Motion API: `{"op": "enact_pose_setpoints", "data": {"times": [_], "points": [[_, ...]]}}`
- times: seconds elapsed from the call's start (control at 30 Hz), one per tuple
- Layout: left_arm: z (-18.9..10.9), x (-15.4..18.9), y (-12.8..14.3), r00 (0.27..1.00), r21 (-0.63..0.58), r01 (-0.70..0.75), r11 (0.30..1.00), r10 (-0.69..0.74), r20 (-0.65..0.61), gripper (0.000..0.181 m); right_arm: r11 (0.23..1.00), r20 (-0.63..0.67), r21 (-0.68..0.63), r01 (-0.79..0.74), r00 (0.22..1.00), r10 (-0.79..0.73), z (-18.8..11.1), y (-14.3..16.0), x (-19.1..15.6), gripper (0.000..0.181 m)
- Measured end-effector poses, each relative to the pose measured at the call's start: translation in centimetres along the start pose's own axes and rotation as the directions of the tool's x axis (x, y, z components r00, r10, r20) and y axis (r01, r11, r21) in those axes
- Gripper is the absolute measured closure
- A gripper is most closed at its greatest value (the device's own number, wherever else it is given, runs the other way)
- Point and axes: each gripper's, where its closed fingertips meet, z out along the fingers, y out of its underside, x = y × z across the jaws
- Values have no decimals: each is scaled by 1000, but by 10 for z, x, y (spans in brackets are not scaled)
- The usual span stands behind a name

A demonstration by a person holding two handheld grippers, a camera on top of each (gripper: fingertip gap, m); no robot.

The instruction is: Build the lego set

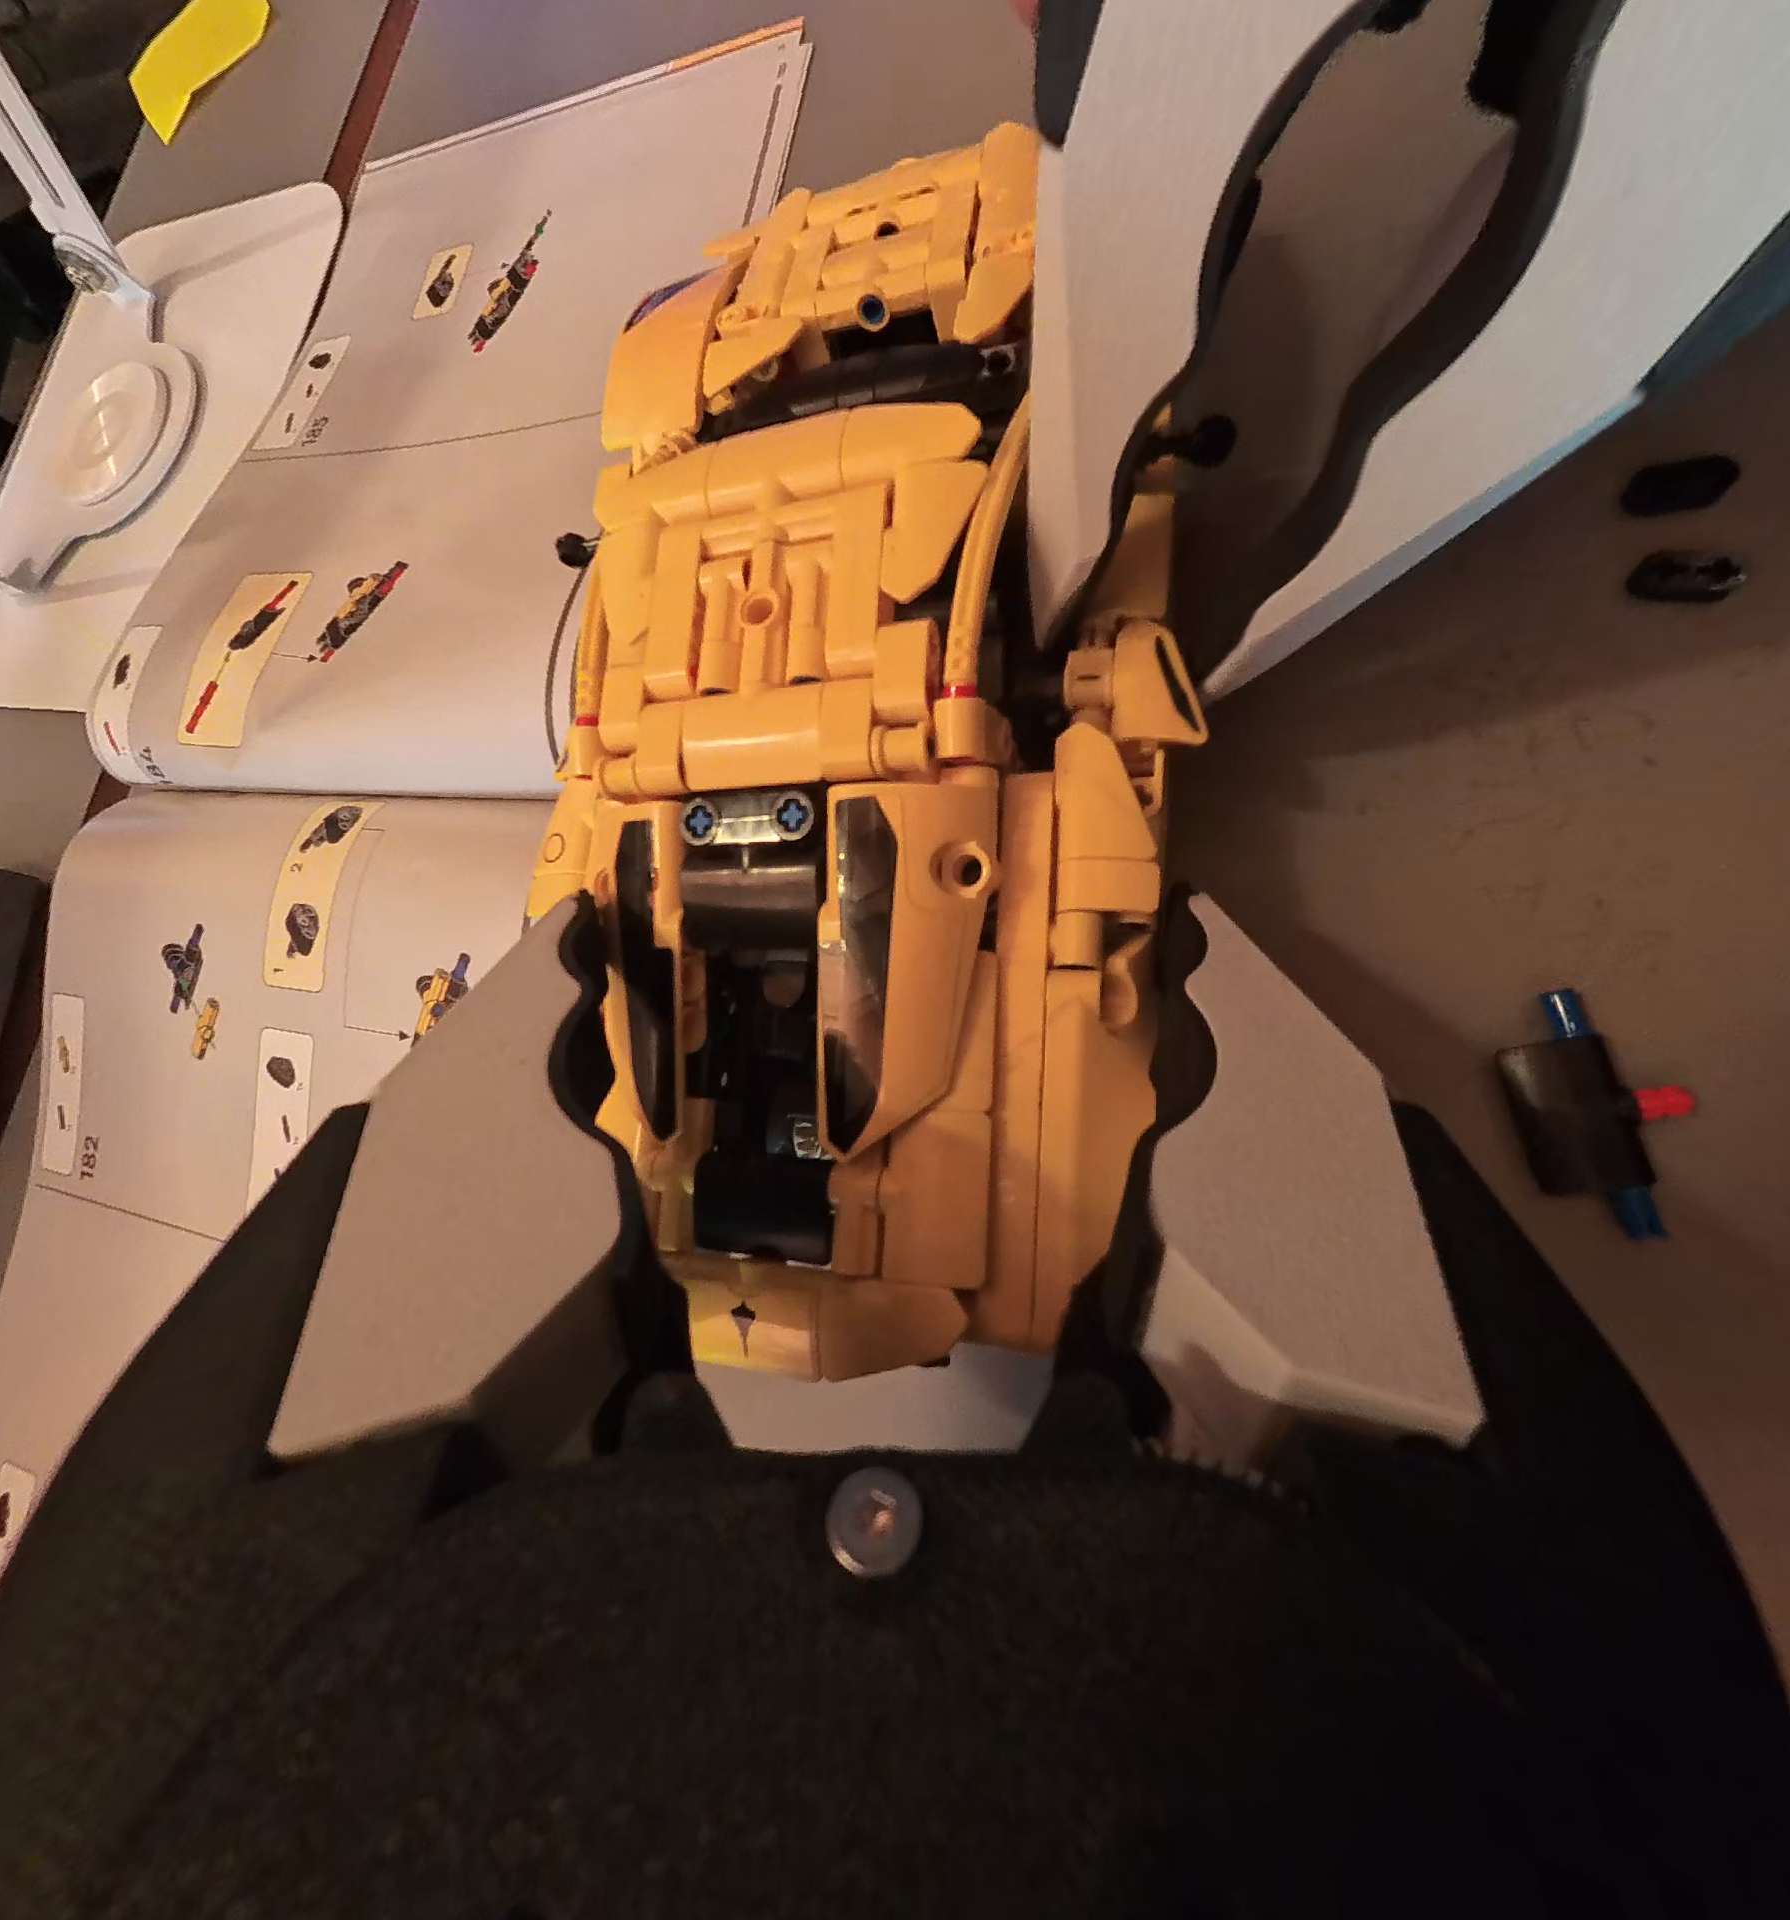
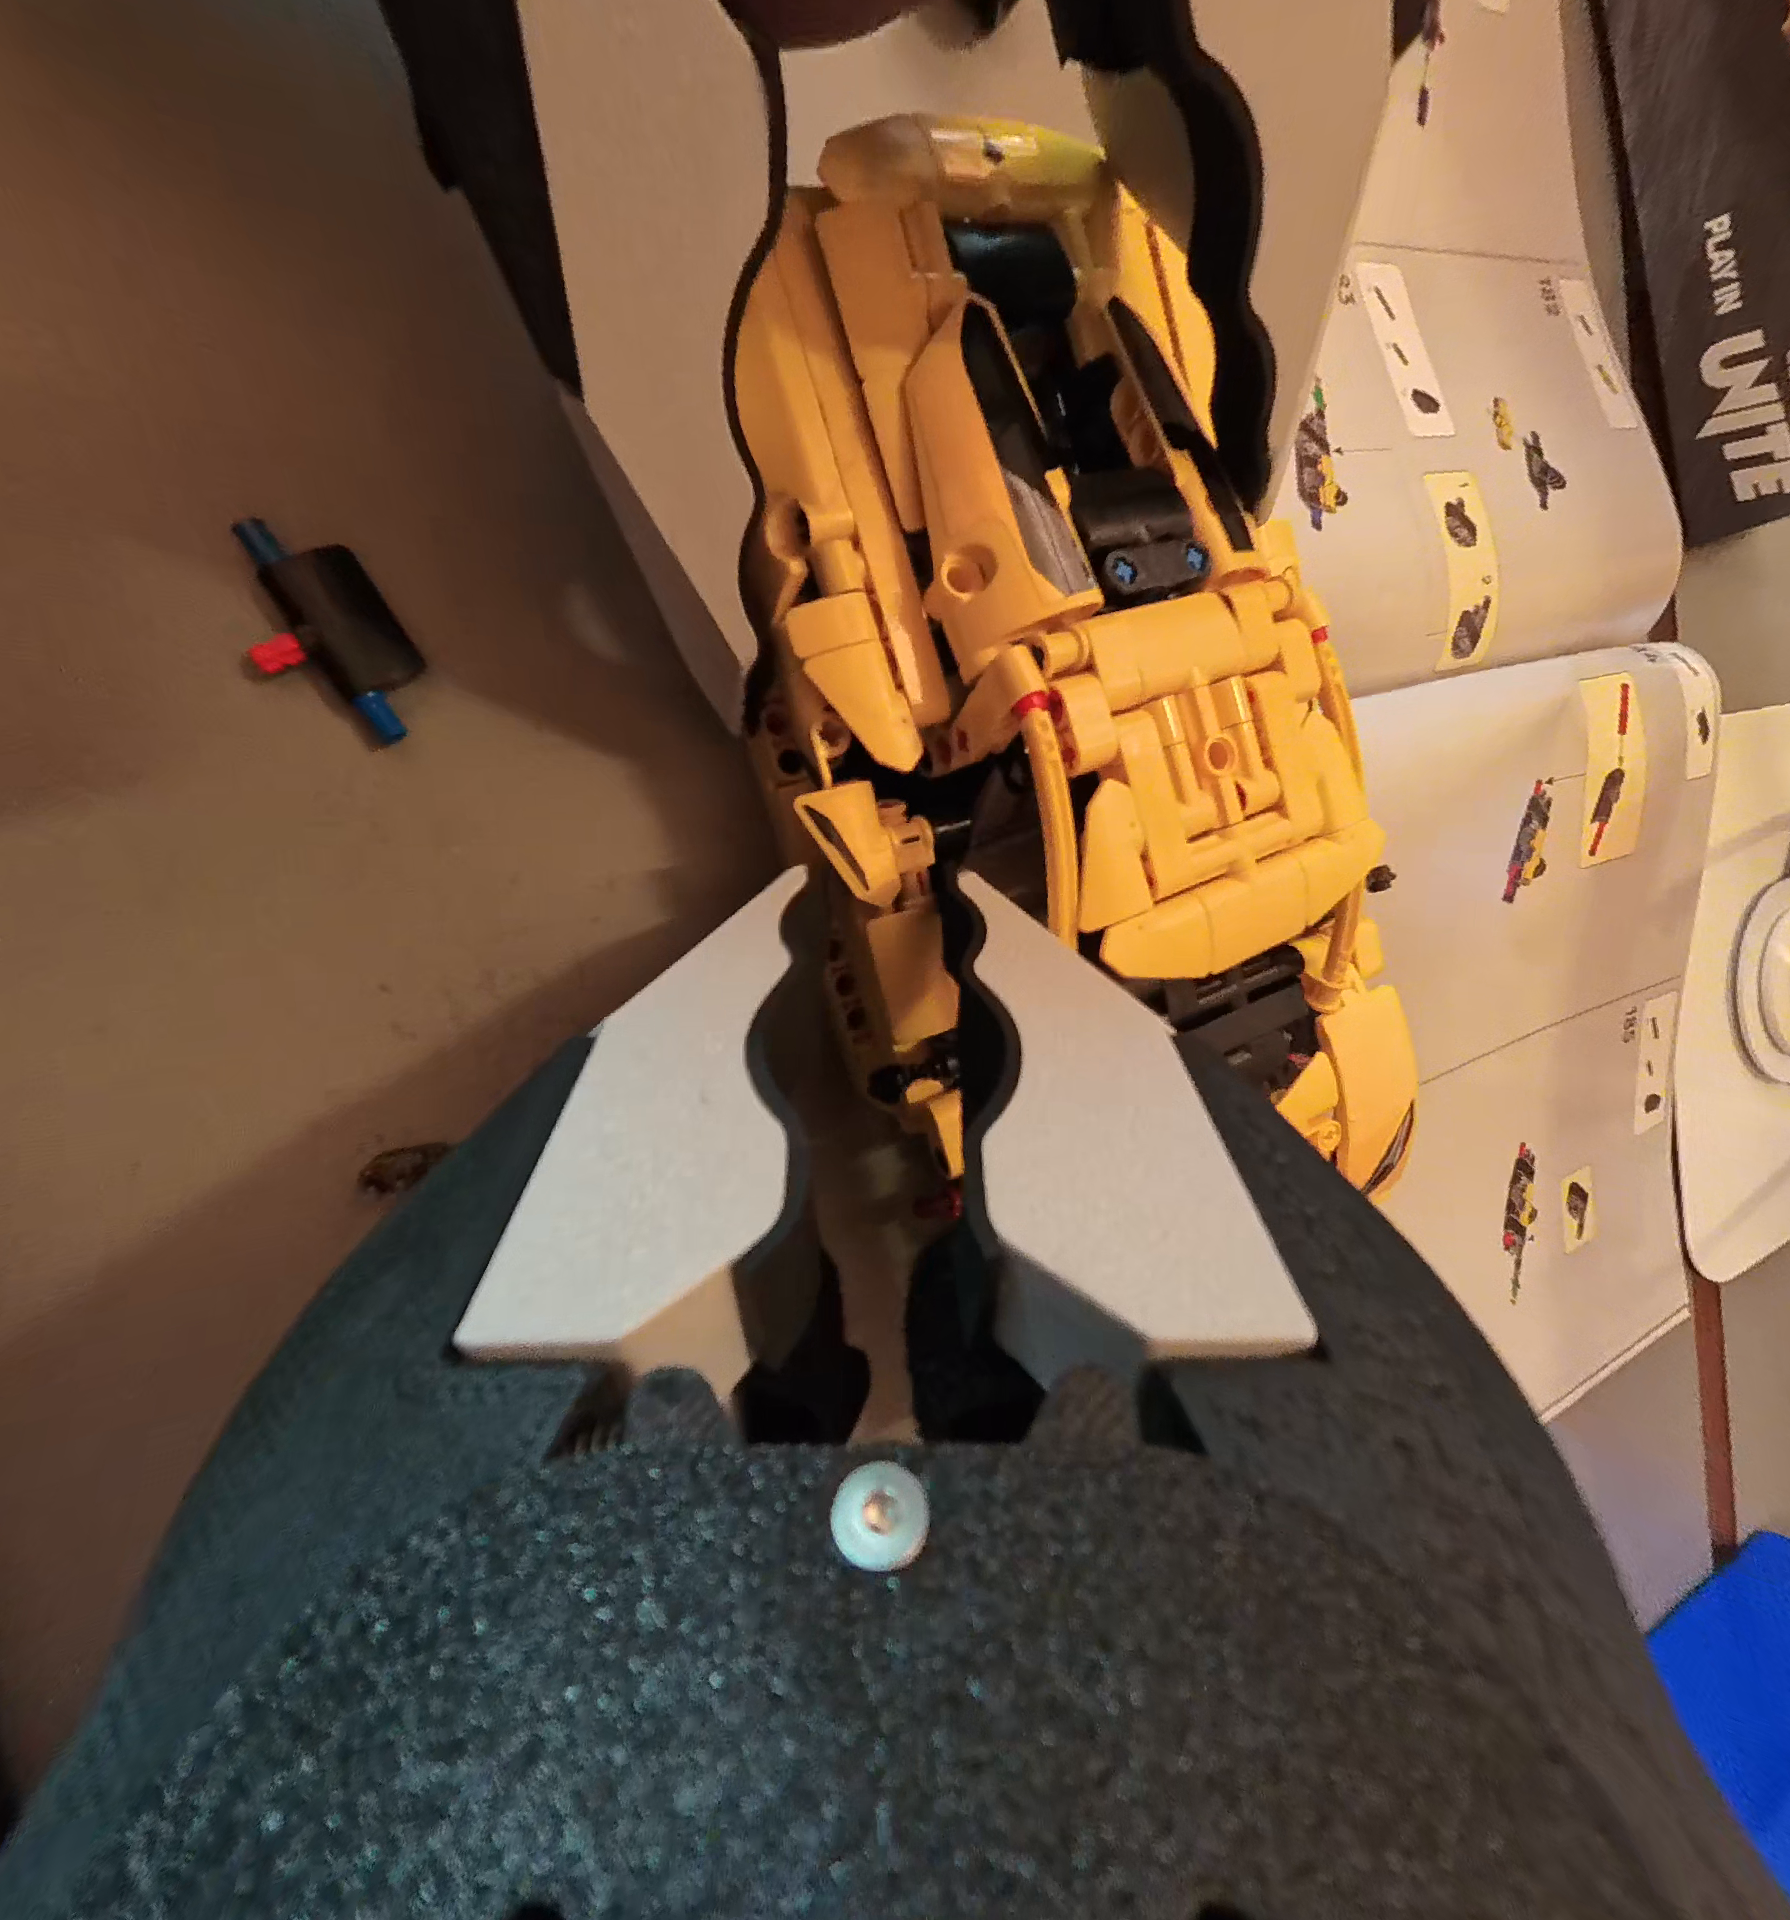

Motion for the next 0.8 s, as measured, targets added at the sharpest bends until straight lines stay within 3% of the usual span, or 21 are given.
{"op": "enact_pose_setpoints", "data": {"times": [0.33, 0.43, 0.57, 0.67, 0.8], "points": [[0, 0, 0, 1000, -2, 8, 1000, -8, 3, 75, 989, 51, 122, 77, 995, -84, -1, -1, 1, 164], [-2, -1, -1, 998, -23, 62, 998, -62, 7, 75, 984, 84, 172, 37, 995, -52, -13, -5, -1, 154], [-9, -4, -1, 997, 2, 83, 997, -83, 4, 75, 966, 115, 249, -69, 993, 42, -39, -3, 6, 149], [-25, -8, -13, 989, 91, 148, 985, -148, -2, 76, 938, 83, 301, -173, 984, 155, -53, 8, 25, 153], [-59, -20, -23, 942, 198, 322, 926, -334, 33, 96, 801, 73, 458, -385, 915, 398, -71, 12, 65, 156]]}}
